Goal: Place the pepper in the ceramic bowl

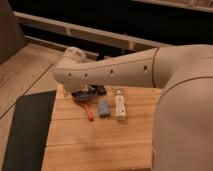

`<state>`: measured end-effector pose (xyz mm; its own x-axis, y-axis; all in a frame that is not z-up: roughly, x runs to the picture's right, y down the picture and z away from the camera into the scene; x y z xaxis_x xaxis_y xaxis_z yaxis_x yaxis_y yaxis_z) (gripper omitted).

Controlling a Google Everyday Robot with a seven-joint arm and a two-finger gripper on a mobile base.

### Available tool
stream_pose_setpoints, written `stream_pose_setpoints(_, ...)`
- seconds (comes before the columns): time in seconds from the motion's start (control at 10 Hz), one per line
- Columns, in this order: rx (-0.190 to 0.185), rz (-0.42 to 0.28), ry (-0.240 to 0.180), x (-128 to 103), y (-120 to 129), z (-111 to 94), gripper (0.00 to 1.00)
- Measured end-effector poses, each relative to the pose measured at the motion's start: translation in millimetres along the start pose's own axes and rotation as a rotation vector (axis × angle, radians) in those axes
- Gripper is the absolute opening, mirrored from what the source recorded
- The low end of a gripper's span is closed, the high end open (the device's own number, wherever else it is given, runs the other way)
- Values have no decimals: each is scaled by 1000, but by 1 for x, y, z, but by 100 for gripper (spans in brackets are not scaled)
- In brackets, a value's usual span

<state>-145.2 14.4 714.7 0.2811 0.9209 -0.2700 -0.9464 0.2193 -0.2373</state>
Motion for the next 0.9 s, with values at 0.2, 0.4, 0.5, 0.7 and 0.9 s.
stream_pose_setpoints(0.2,-68,67,-12,-1,-2,15,65)
stream_pose_setpoints(0.4,-128,94,-26,-1,-1,34,65)
stream_pose_setpoints(0.5,-137,84,-18,3,-1,44,65)
stream_pose_setpoints(0.7,-137,39,20,15,3,64,65)
stream_pose_setpoints(0.9,-135,41,20,15,2,64,65)
